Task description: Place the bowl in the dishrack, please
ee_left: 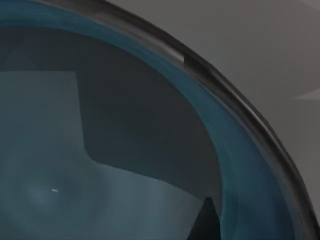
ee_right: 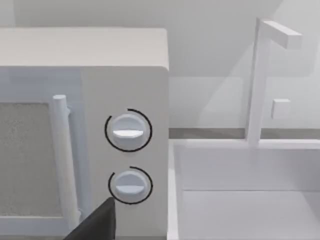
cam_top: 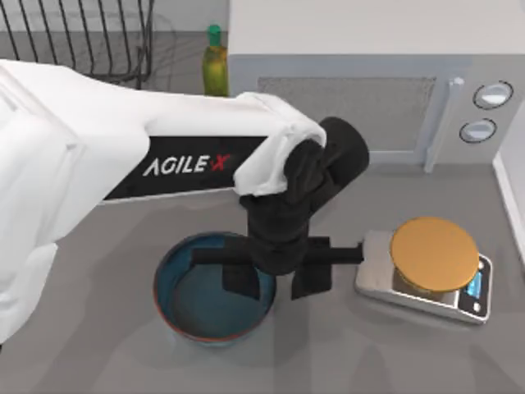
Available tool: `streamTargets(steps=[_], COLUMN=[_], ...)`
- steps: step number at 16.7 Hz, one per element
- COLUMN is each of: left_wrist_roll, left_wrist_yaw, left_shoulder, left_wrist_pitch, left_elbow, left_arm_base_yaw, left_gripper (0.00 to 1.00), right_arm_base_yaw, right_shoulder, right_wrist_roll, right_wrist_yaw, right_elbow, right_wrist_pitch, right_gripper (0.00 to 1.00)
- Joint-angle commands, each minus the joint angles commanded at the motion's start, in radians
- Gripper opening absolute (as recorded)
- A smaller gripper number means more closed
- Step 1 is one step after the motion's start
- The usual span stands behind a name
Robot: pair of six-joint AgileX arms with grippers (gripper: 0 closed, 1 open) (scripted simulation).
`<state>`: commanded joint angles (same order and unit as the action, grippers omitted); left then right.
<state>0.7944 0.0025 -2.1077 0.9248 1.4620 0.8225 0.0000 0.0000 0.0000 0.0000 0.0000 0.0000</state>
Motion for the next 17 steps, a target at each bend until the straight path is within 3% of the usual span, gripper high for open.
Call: streamTargets(steps=[3, 4, 13, 17], left_wrist_roll=[0.000, 0.000, 0.000, 0.003], left_wrist_yaw=[0.000, 0.000, 0.000, 0.000], left_shoulder=[0.000, 0.000, 0.002, -0.012], left_wrist_pitch=[0.000, 0.000, 0.002, 0.114], left_elbow=[0.000, 0.000, 0.001, 0.115], left_arm_base_yaw=[0.000, 0.000, 0.000, 0.010], left_gripper=[0.02, 0.00, 0.00, 0.00], right_arm_base_yaw=[0.000, 0.000, 0.000, 0.000], right_shoulder=[0.000, 0.000, 0.000, 0.000], right_wrist_roll=[0.000, 0.000, 0.000, 0.000], right_wrist_yaw=[0.000, 0.000, 0.000, 0.000], right_elbow=[0.000, 0.000, 0.000, 0.000], right_wrist_pitch=[0.000, 0.000, 0.000, 0.000], right_gripper=[1.00, 1.00, 1.00, 1.00])
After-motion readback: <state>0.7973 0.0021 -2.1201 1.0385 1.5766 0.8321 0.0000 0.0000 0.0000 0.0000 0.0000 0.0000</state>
